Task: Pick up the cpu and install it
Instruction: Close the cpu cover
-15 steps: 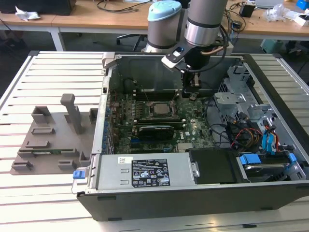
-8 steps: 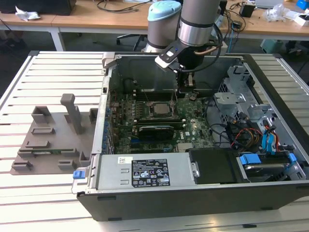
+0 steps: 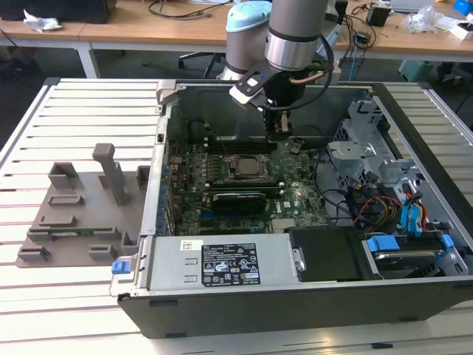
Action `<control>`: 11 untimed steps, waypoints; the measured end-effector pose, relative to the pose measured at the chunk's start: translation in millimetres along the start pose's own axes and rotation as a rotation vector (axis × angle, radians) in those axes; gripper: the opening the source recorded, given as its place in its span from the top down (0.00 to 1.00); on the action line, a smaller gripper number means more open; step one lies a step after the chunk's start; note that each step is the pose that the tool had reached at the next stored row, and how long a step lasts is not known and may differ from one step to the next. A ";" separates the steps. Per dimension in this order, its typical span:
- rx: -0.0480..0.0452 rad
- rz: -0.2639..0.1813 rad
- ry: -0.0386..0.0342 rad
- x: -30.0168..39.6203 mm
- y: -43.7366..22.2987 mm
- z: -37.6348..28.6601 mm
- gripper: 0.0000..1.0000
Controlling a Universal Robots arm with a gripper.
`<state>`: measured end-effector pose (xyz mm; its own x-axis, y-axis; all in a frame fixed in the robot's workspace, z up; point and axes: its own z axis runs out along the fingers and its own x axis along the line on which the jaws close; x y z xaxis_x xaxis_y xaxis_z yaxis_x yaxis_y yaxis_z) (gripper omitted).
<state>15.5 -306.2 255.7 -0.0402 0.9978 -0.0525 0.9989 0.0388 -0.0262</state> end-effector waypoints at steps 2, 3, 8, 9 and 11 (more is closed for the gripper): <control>0.0000 0.000 0.0001 0.2 -3.4 0.5 0.89; 0.0001 0.000 -0.0001 0.3 -5.4 0.8 0.89; 0.0000 0.000 0.0000 0.6 -13.4 1.8 0.89; 0.0000 0.000 0.0000 0.7 -14.8 1.9 0.89; -0.0001 0.000 0.0002 0.8 -17.1 2.5 0.89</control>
<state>-1.7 -306.2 253.6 -0.0401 0.9978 -0.0523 0.9989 0.0387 -0.0261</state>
